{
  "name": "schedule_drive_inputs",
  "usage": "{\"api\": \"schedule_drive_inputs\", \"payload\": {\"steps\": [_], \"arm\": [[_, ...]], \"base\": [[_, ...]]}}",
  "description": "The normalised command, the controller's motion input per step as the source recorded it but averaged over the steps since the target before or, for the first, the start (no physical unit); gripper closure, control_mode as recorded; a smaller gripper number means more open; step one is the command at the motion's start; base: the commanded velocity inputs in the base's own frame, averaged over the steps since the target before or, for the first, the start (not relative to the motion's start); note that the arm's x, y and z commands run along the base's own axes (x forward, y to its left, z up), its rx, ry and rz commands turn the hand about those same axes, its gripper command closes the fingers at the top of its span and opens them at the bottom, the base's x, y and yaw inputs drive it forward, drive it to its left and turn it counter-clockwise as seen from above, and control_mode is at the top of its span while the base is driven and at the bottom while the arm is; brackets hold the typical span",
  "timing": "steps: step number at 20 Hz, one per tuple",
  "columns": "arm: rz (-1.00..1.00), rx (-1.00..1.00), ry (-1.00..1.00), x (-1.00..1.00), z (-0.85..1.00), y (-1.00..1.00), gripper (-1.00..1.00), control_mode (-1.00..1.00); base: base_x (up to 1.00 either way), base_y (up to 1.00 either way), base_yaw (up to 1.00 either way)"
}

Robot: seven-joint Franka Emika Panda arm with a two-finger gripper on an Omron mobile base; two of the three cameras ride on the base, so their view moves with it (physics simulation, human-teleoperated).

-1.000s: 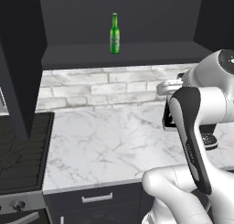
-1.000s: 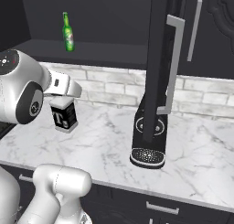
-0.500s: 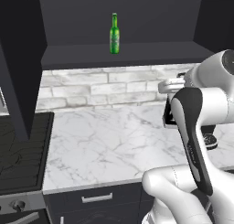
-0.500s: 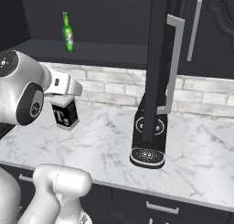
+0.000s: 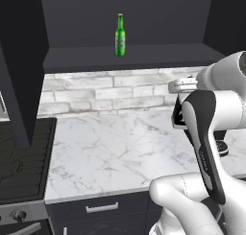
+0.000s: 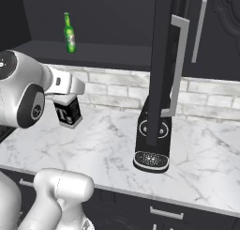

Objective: Sort all alcoholic drinks to one cabinet, and non-alcoholic drinks to the other.

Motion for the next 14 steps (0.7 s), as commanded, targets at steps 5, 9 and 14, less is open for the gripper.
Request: {"api": "schedule_drive_inputs", "payload": {"steps": [5, 9, 14], "arm": [[0.0, 0.0, 0.0, 0.0, 0.2, 0.0, 1.0, -1.0], [0.0, 0.0, 0.0, 0.0, 0.2, -0.02, 1.0, -1.0], [0.0, 0.0, 0.0, 0.0, 0.17, 0.0, 1.0, -1.0]], "base": [[0.0, 0.0, 0.0], [0.0, 0.0, 0.0], [0.0, 0.0, 0.0]]}}
